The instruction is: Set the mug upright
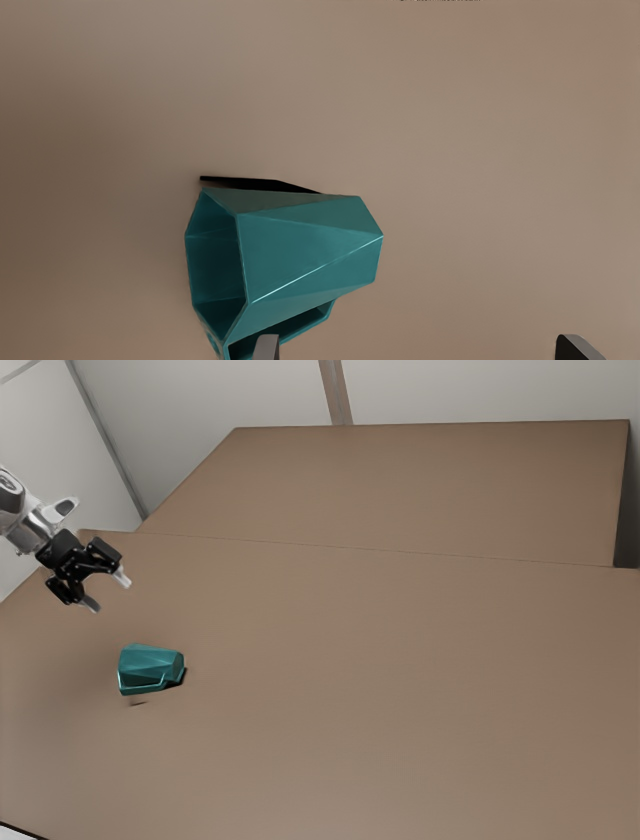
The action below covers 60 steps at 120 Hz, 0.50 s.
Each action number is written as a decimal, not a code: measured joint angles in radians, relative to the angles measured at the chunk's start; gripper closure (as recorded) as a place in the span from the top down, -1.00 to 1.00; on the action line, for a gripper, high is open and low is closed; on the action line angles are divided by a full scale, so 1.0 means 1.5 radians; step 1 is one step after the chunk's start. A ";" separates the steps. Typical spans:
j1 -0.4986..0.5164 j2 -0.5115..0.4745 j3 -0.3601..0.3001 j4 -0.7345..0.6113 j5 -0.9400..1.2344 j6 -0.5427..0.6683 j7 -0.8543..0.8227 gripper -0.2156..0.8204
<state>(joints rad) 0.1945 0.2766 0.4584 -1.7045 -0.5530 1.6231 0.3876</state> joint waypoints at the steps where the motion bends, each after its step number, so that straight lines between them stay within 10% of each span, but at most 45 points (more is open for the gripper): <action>1: 0.001 0.004 0.003 -0.002 -0.008 0.001 0.005 0.58; 60: 0.037 0.088 0.064 -0.081 -0.166 0.011 0.224 0.58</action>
<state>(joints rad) 0.2496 0.4089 0.5544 -1.8267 -0.8014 1.6398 0.7234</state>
